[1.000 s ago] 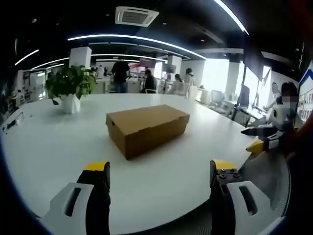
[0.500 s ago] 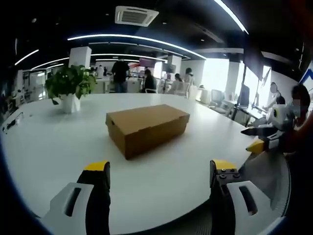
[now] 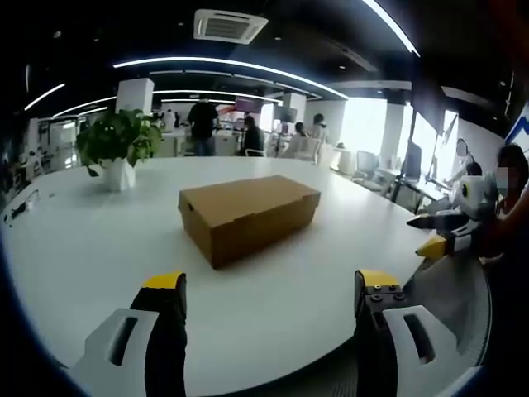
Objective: Operate the shoe box by opening the lid, removing the specified soft item, and placing it in the target area until the item is outside and the box remains undamaged.
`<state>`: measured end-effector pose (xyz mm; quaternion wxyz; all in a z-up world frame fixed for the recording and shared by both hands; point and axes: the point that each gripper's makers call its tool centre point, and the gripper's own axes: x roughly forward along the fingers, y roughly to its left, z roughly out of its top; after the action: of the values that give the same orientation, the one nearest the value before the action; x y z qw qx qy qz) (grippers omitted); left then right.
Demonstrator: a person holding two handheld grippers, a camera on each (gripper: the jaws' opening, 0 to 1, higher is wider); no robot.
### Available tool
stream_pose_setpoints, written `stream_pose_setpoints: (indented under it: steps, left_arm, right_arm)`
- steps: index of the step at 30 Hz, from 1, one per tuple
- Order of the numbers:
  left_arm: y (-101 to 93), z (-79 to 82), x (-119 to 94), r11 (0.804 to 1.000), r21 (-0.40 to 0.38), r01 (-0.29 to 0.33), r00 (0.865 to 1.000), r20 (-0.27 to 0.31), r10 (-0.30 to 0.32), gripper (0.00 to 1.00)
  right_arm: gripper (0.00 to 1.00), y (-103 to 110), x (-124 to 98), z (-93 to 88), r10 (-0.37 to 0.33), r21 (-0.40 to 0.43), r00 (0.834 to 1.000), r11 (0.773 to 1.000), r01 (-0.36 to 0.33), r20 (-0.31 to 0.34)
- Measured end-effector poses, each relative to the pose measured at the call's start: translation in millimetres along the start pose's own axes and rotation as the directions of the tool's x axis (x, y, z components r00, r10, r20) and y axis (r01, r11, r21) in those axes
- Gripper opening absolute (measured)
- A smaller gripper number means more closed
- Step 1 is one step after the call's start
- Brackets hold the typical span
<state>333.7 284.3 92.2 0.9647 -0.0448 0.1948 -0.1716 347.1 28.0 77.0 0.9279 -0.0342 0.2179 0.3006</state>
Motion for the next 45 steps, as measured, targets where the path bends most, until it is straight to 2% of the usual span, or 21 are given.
stream_pose_setpoints:
  steps: [8, 15, 16, 17, 25, 29, 31, 34, 37, 41, 45]
  left_arm:
    - [3.1, 1.7, 2, 1.0, -0.01, 0.0, 1.0, -0.005, 0.0, 0.86]
    - [6.8, 12.7, 11, 1.0, 0.009, 0.016, 1.0, -0.015, -0.016, 0.85]
    - [8.3, 15.5, 12, 1.0, 0.013, 0.015, 1.0, -0.012, -0.015, 0.84]
    - [13.0, 26.5, 17, 1.0, 0.019, 0.016, 1.0, 0.005, -0.016, 0.84]
    - [26.9, 55.1, 35, 0.998, 0.055, 0.017, 0.999, 0.029, -0.018, 0.84]
    - [35.9, 64.5, 48, 0.997, 0.079, 0.019, 0.999, 0.029, -0.022, 0.84]
    - [41.5, 63.2, 56, 0.996, 0.089, 0.018, 1.0, 0.003, -0.018, 0.83]
    - [46.4, 64.5, 68, 0.996, 0.091, 0.023, 1.0, -0.006, -0.023, 0.82]
    - [49.5, 63.4, 77, 0.995, 0.102, 0.022, 1.0, -0.025, -0.019, 0.81]
    - [51.3, 61.4, 92, 0.991, 0.128, 0.036, 0.998, -0.059, -0.029, 0.81]
    - [56.5, 60.7, 107, 0.992, 0.118, 0.043, 0.997, -0.076, -0.034, 0.8]
  right_arm:
    - [0.73, -2, 1, 1.8, 0.0, 0.012, 1.0, 1.0, 0.0, -0.007]
    - [0.71, -6, 9, 15.2, 0.015, 0.012, 1.0, 1.0, -0.015, -0.003]
    - [0.71, -5, 11, 18.4, 0.028, -0.004, 1.0, 1.0, -0.028, -0.004]
    - [0.71, -6, 15, 24.1, 0.032, -0.029, 1.0, 0.999, -0.032, 0.001]
    - [0.69, -19, 31, 42.5, 0.039, -0.048, 0.999, 0.998, -0.038, 0.013]
    - [0.69, -28, 47, 50.0, 0.036, -0.075, 0.999, 0.997, -0.036, -0.003]
    - [0.67, -33, 54, 50.0, 0.029, -0.114, 0.999, 0.993, -0.033, -0.037]
    - [0.66, -37, 70, 59.3, 0.052, -0.151, 0.998, 0.987, -0.057, -0.038]
    - [0.64, -43, 88, 64.0, 0.056, -0.208, 0.996, 0.975, -0.071, -0.073]
    - [0.62, -51, 109, 70.3, 0.063, -0.229, 0.995, 0.97, -0.08, -0.082]
    - [0.61, -61, 132, 75.8, 0.068, -0.232, 0.994, 0.969, -0.087, -0.089]
